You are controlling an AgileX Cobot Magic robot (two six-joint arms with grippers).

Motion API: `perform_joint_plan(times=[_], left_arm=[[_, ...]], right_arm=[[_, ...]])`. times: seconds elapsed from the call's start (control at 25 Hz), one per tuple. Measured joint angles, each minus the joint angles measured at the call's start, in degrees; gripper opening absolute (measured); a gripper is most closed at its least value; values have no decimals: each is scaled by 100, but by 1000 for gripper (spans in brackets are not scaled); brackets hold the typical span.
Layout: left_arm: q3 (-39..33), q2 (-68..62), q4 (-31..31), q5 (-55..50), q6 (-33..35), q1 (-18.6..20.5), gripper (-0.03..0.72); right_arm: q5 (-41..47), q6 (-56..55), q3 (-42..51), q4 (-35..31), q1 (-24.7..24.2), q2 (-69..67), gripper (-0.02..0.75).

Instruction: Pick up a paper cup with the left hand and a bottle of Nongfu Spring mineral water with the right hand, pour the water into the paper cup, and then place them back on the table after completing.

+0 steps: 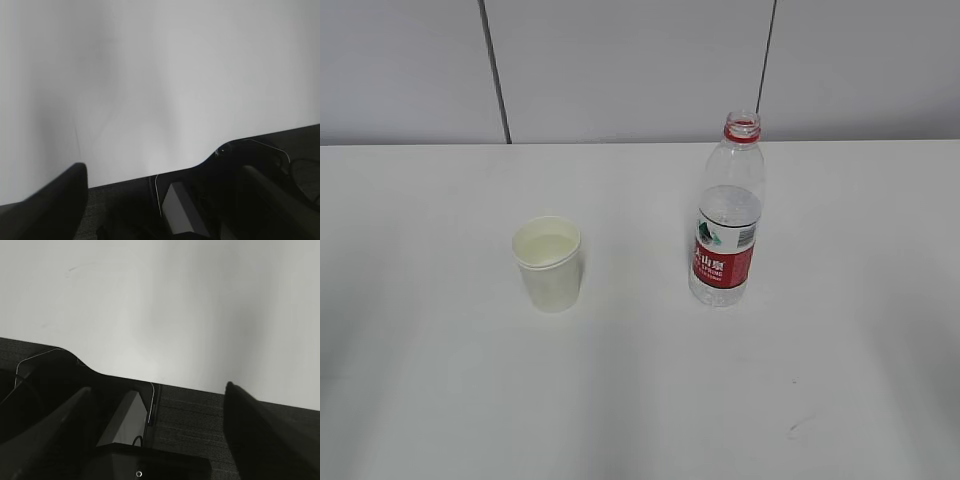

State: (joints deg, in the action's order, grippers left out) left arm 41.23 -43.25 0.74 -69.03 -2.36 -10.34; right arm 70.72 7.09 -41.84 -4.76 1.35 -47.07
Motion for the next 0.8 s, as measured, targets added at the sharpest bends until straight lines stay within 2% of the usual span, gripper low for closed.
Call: perform_joint_plan(times=[0.36, 0.8], left_arm=[[-851, 1251, -18, 31, 0, 0, 552], [-1160, 3159, 311, 650, 1, 0, 550]], right_arm=[[18, 0, 965, 185, 0, 1051, 589], [-564, 0, 1361, 107, 0, 2199, 589]])
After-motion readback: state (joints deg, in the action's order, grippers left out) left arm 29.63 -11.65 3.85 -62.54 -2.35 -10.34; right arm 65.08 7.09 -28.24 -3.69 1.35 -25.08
